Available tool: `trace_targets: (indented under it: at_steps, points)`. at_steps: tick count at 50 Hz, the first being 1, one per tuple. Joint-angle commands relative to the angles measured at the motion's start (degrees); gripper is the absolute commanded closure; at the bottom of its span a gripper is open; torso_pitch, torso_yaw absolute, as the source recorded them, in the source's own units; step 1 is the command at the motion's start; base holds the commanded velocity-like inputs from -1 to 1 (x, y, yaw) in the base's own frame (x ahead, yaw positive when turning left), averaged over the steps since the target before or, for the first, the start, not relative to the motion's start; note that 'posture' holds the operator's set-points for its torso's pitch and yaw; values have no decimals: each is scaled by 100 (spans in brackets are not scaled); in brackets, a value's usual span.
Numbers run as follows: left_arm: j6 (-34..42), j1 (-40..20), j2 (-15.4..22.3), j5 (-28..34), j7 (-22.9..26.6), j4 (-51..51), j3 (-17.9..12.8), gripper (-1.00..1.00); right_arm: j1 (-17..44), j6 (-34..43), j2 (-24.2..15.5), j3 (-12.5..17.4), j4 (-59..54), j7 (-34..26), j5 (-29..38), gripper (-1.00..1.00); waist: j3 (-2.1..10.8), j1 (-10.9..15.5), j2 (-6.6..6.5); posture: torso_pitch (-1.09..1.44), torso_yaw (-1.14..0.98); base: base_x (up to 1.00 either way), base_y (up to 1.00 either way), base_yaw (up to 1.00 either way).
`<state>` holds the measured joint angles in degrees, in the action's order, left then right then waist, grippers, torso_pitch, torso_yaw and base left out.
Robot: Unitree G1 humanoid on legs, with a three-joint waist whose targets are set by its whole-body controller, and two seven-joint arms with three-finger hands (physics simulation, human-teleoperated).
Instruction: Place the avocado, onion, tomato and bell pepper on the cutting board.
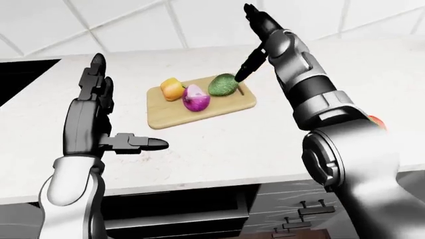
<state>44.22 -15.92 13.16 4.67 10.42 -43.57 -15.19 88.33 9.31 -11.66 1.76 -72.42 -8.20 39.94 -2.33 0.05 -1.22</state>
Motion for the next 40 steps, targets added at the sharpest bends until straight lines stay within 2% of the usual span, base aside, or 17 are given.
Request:
trace_targets:
  at_steps: [1, 4, 9, 11, 13, 18, 23, 31, 33, 36, 40]
  points:
    - [-159, -105, 74, 29, -24, -165, -67, -100, 164, 153, -98, -26, 512, -62, -41, -100, 152, 6, -15, 0, 0, 0, 0, 0]
    - [-79, -134, 83, 12, -15, -220, -105, -100, -118, 532, -133, -76, 1215, -336, -76, -100, 143, 8, -9, 0, 0, 0, 0, 0]
    - [-40, -131, 86, 1, -18, -259, -107, -100, -1136, 1798, -176, -140, 3705, -1367, 151, -100, 116, 36, 27, 0, 0, 0, 0, 0]
    - [-46, -165, 88, 10, -36, -217, -84, -100, -1638, 2485, -230, -186, 5030, -1991, 481, -100, 109, 51, 46, 0, 0, 0, 0, 0]
    - [-46, -192, 68, 33, -62, -197, -17, -100, -1873, 2866, -261, -182, 5770, -2420, 766, -100, 102, 73, 61, 0, 0, 0, 0, 0]
    - [135, -354, 118, 19, -61, -237, -24, -100, -2201, 3628, -321, -169, 7259, -3546, 1517, -100, 99, 66, 65, 0, 0, 0, 0, 0]
    - [65, -355, 109, 23, -80, -143, 10, -100, -2624, 4223, -386, -111, 8621, -4749, 2555, -100, 77, 54, 61, 0, 0, 0, 0, 0]
    - [-6, -364, 79, 40, -88, -61, 78, -100, -3007, 4365, -501, 238, 9892, -6343, 4037, -100, 79, 28, 49, 0, 0, 0, 0, 0]
    - [-27, -348, 83, 37, -86, -52, 56, -100, -3277, 4364, -496, 357, 10300, -6654, 4352, -100, 71, 18, 42, 0, 0, 0, 0, 0]
    - [-54, -334, 81, 42, -85, -34, 68, -100, -3805, 4342, -437, 544, 10837, -6894, 4636, -100, 67, 11, 39, 0, 0, 0, 0, 0]
    - [-107, -319, 65, 50, -94, 9, 69, -100, -4397, 4339, -400, 751, 11330, -6923, 4757, -100, 93, 3, 44, 0, 0, 0, 0, 0]
